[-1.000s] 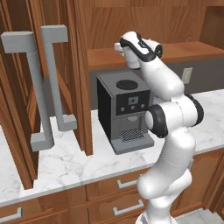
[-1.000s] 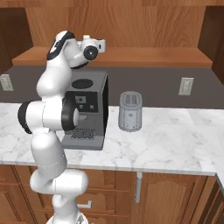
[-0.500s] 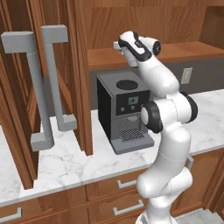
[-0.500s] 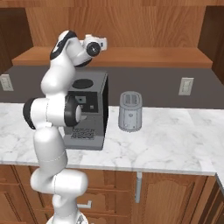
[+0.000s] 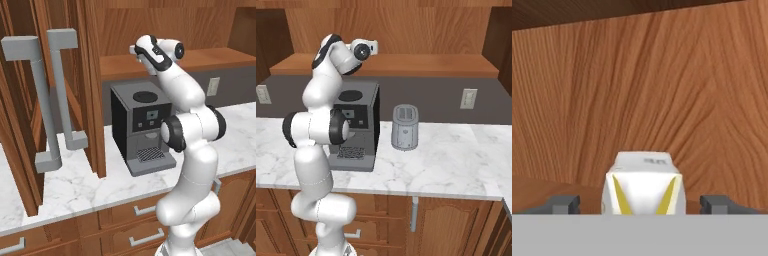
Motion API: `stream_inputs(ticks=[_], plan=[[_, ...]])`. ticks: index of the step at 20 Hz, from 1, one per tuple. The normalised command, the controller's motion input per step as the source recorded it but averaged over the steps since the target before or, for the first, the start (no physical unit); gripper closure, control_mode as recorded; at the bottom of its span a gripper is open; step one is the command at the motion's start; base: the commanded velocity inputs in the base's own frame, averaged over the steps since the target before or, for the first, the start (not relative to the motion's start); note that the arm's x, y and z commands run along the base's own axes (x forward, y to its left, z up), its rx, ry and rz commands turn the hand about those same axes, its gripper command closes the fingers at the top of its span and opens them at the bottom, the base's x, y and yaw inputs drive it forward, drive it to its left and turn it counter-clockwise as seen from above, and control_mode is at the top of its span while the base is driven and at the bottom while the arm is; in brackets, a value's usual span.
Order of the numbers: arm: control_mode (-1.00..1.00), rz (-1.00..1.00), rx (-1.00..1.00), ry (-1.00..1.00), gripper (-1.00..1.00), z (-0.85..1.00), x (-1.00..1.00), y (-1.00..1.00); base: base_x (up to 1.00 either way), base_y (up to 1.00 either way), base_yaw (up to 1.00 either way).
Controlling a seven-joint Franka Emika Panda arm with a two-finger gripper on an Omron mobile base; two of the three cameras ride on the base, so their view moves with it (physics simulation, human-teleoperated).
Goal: Sort all alcoholic drinks to one cabinet, and non-alcoholic drinks to the other.
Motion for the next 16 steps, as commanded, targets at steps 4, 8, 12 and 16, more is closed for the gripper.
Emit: stream_inputs(ticks=[4, 8, 12, 16], plan=[[-1.0, 0.0, -0.01, 0.0, -1.0, 0.09, -0.17, 0.0, 0.0, 0.0, 0.0], [-1.0, 0.0, -0.01, 0.0, -1.0, 0.01, -0.55, -0.01, 0.0, 0.0, 0.0], [-1.0, -0.01, -0.01, 0.0, -1.0, 0.0, -0.88, -0.14, 0.0, 0.0, 0.0], [-1.0, -0.02, -0.03, 0.0, -1.0, -0.02, -1.0, -0.16, 0.0, 0.0, 0.0]])
